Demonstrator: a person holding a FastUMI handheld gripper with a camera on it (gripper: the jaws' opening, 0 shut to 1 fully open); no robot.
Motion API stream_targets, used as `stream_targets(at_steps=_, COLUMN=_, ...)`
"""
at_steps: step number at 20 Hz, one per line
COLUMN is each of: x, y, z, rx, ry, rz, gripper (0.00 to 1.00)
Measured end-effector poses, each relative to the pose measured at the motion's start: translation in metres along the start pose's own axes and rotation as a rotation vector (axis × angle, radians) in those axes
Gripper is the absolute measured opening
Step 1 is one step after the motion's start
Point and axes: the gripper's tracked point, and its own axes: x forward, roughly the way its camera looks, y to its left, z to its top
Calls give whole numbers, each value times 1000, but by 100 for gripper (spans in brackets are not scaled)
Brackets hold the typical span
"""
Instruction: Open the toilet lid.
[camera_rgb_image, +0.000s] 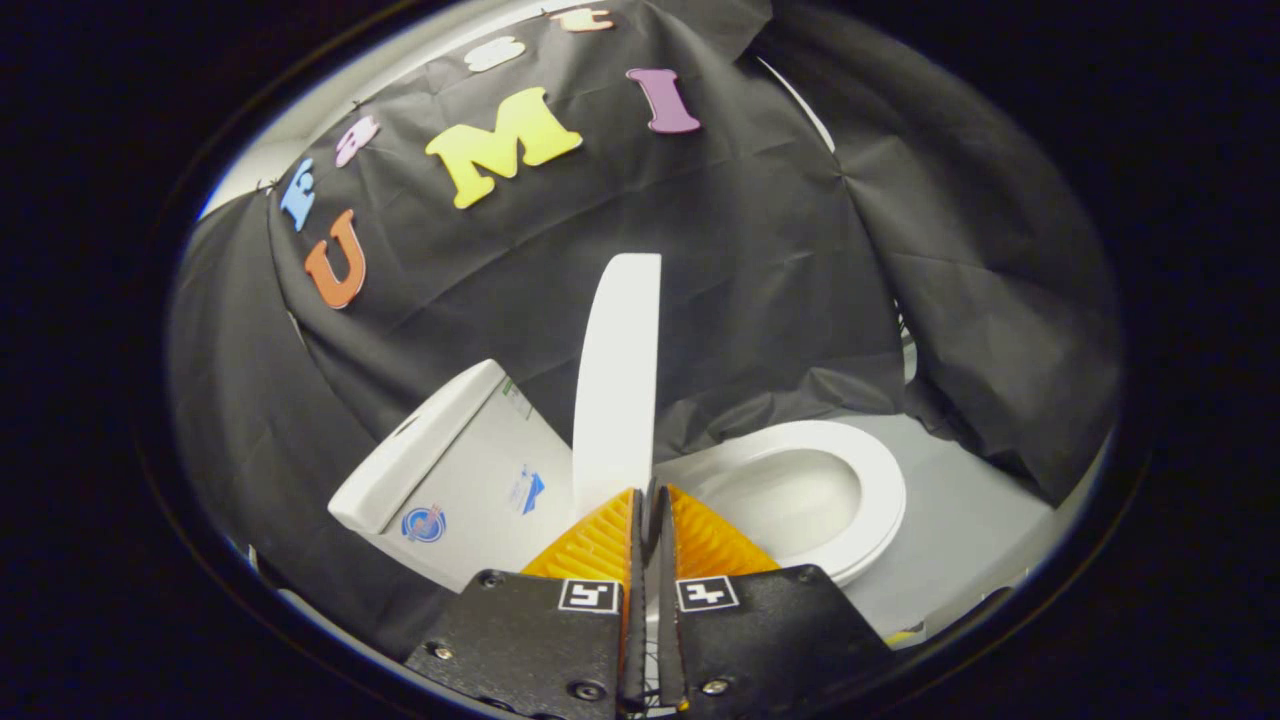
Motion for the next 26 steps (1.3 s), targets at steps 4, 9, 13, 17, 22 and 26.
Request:
stream_targets(at_steps=4, x=1, y=13, z=0, rx=-25, ry=-3, rz=-3, gripper=9)
stream_targets(at_steps=9, x=2, y=30, z=-1, rx=-66, ry=-12, rz=-7, gripper=10)
stream_targets(at_steps=13, x=2, y=44, z=-3, rx=-101, ry=-23, rz=-12, gripper=11)
stream_targets(at_steps=17, x=2, y=58, z=-4, rx=-163, ry=-31, rz=-27, gripper=11)
stream_targets(at_steps=22, x=5, y=81, z=-10, rx=-209, ry=-40, rz=-50, gripper=11)
stream_targets(at_steps=26, x=8, y=98, z=-15, rx=-248, ry=-35, rz=-44, gripper=11)
